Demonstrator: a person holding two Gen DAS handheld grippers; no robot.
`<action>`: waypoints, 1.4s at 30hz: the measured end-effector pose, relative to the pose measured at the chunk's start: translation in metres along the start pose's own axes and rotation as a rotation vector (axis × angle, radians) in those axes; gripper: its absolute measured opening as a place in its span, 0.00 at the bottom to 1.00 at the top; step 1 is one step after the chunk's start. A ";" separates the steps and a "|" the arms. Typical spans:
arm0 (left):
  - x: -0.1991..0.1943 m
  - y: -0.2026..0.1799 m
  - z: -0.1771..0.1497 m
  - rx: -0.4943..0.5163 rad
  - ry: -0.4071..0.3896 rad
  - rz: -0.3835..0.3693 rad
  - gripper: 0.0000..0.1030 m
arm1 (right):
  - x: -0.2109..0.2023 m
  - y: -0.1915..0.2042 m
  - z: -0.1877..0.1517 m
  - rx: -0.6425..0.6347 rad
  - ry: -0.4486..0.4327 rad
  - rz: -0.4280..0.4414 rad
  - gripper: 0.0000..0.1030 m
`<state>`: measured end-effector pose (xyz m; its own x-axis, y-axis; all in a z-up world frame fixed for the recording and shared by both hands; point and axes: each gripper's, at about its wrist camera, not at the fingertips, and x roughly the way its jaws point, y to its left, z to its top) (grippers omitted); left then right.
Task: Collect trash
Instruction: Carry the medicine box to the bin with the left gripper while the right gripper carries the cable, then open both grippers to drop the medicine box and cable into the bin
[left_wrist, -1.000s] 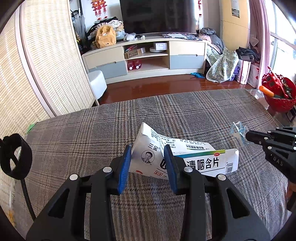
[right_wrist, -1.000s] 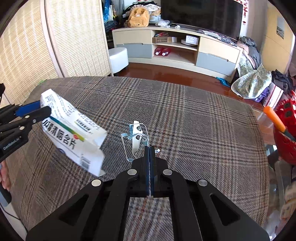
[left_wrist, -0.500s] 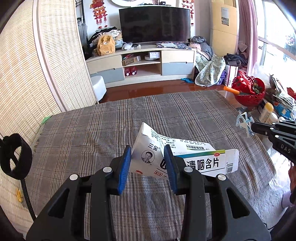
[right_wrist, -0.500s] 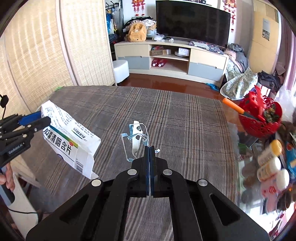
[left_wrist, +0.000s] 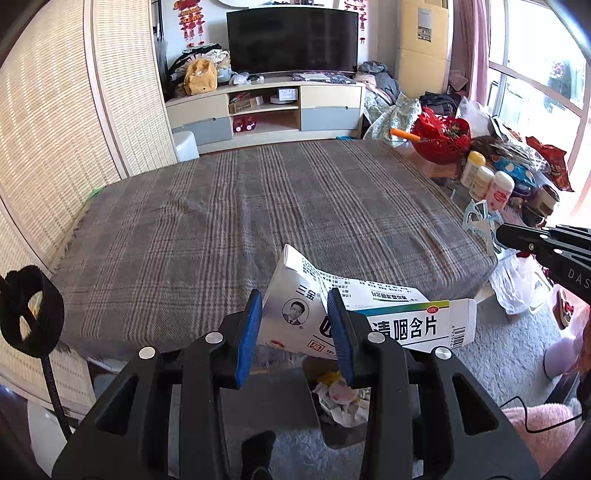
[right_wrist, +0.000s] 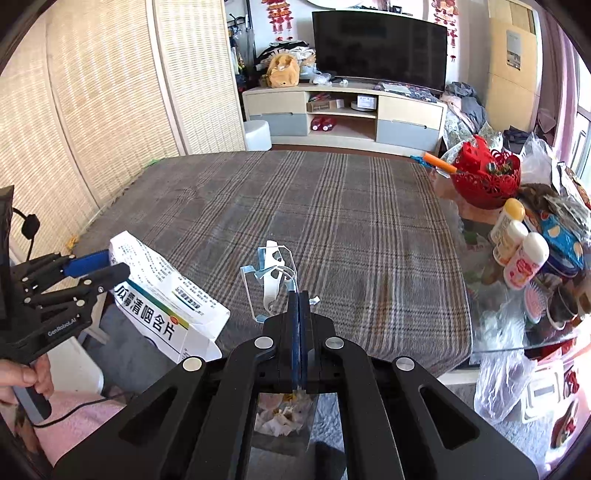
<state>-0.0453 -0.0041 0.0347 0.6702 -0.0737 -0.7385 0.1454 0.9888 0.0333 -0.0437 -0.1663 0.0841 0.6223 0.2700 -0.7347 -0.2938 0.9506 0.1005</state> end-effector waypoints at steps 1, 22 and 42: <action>0.002 -0.003 -0.009 0.001 0.008 -0.009 0.34 | -0.001 0.000 -0.010 0.003 0.007 0.003 0.02; 0.113 -0.028 -0.141 -0.039 0.213 -0.016 0.34 | 0.093 0.004 -0.133 0.140 0.205 0.100 0.02; 0.182 -0.047 -0.165 -0.112 0.379 -0.108 0.34 | 0.169 -0.003 -0.155 0.215 0.296 0.064 0.04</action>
<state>-0.0502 -0.0423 -0.2120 0.3367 -0.1458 -0.9303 0.1067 0.9875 -0.1162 -0.0501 -0.1474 -0.1449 0.3613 0.3040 -0.8815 -0.1464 0.9521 0.2683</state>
